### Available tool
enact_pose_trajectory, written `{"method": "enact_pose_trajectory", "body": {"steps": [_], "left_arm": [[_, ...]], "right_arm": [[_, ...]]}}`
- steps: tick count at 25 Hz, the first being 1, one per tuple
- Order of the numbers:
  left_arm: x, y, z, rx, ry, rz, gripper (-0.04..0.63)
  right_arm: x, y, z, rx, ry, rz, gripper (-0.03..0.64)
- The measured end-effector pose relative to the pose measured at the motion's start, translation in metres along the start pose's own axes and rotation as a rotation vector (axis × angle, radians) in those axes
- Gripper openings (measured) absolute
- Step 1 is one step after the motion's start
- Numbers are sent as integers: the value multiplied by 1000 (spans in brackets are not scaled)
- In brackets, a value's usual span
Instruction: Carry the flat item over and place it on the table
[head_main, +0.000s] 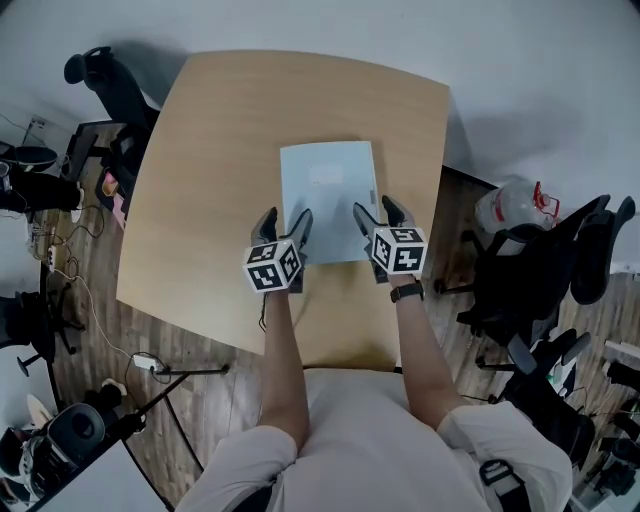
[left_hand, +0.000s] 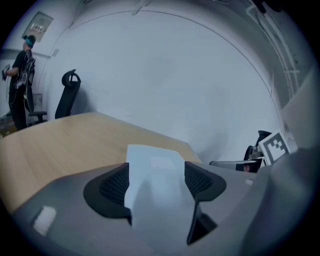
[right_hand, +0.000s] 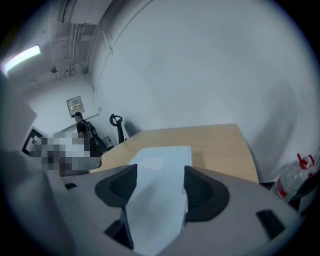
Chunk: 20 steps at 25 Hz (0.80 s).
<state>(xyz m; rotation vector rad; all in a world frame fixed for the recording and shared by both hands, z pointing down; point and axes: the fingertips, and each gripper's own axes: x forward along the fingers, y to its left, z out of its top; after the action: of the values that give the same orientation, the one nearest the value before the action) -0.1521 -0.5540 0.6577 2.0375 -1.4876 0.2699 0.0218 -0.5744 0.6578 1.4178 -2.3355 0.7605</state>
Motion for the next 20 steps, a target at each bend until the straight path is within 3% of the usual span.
{"method": "enact_pose_trajectory", "body": {"steps": [2, 7, 13, 16, 20], "left_arm": [[-13, -11, 12, 51, -35, 14, 350], [-46, -40, 39, 96, -126, 11, 348], [-85, -66, 72, 169, -244, 41, 294], [-105, -80, 79, 196, -285, 50, 280], [-130, -100, 92, 231, -332, 51, 254]], "right_arm": [[-14, 9, 13, -23, -36, 5, 282], [-53, 25, 43, -69, -125, 17, 282], [-96, 49, 84, -107, -267, 55, 281], [-123, 59, 99, -133, -330, 61, 207], [-156, 72, 116, -179, -393, 52, 175]]}}
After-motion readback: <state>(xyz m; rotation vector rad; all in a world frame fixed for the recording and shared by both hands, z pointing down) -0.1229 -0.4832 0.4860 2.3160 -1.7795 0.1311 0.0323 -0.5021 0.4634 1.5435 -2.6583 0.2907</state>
